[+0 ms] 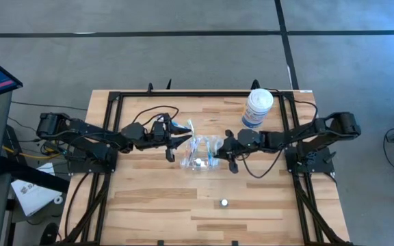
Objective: Pick & Place toothbrushing station
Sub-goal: Put the left green toothbrush into the transparent organizer
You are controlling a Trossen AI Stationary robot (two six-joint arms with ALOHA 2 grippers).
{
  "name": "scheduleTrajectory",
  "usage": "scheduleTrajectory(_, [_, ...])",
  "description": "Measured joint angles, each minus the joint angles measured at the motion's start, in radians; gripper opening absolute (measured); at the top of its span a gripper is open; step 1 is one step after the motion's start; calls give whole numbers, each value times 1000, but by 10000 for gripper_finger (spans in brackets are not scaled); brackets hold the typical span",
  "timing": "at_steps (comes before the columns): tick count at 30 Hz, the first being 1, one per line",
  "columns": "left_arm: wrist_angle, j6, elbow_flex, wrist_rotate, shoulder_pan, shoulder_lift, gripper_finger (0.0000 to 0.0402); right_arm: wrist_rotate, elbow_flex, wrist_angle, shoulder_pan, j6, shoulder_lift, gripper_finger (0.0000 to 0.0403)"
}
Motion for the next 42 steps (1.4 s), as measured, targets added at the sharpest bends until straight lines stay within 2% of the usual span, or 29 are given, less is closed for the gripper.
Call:
scheduleTrajectory(6, [-2,0,0,0,0,0,90,-2,2,2,5,0,-30,74])
scheduleTrajectory(21, [-2,0,0,0,0,0,90,-4,2,11,12,-38,-30,82])
scheduleTrajectory(34, [-2,0,0,0,0,0,90,-7,4,13,-2,-34,-58,161])
scheduleTrajectory(42, [-2,0,0,0,0,0,90,-7,3,-29,-11,-34,-152,177])
